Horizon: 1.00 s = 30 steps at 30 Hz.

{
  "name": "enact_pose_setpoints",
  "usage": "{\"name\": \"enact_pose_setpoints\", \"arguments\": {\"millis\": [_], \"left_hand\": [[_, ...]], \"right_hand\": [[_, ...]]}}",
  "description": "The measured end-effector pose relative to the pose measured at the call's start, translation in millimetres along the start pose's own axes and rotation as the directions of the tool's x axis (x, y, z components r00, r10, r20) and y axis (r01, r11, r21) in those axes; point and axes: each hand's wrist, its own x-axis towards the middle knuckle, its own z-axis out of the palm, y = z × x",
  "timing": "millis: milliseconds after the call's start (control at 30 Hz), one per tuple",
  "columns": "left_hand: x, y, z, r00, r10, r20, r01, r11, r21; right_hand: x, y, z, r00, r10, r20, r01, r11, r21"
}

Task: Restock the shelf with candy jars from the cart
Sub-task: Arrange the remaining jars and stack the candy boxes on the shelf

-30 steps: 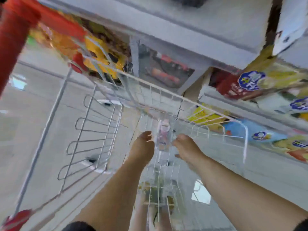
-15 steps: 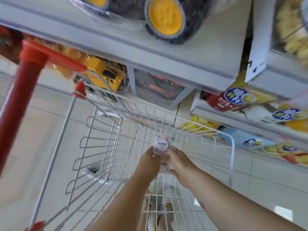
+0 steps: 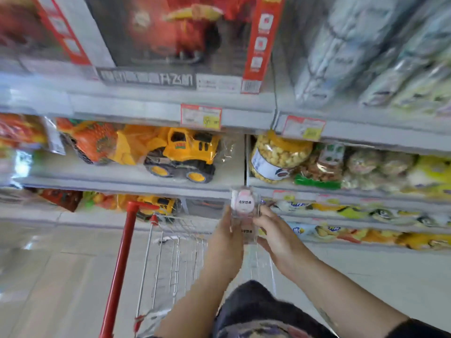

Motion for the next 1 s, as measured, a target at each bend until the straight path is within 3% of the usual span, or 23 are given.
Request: {"name": "enact_pose_setpoints", "arguments": {"millis": [100,200,333,633,767,1000], "left_hand": [[-24.0,51.5,-3.2,0.982,0.186,-0.024,-0.186,0.982,-0.033],[-45.3,106.5,4.2,0.936,0.351,-0.028,-0.352,0.934,-0.054],[-69.9,172.1,28.9,0.804,0.594,-0.026,-0.594,0.804,0.012],[-15.4,229.7,97.5,0.755,0.614,-0.232,-0.622,0.782,0.046],[9.5,241.1,107.2,0.738,0.583,-0.339,-0.595,0.800,0.080],[32.8,235.3,115.9,0.716,0.573,-0.399,-0.566,0.811,0.148]], "right_hand": [[-41.7,-37.2,-11.6,0.981,-0.191,-0.033,0.192,0.981,0.028],[-73.9,-66.4,-33.5,0.906,-0.409,-0.110,0.417,0.907,0.055],[-99.3,-93.6,-68.6,0.796,-0.568,-0.209,0.573,0.819,-0.042],[-66.7,-138.9,-136.2,0.625,-0.706,-0.332,0.612,0.708,-0.354],[-40.1,-152.5,-149.4,0.628,-0.727,-0.278,0.618,0.683,-0.389],[-6.2,-147.1,-160.5,0.660,-0.723,-0.204,0.619,0.677,-0.399]]}}
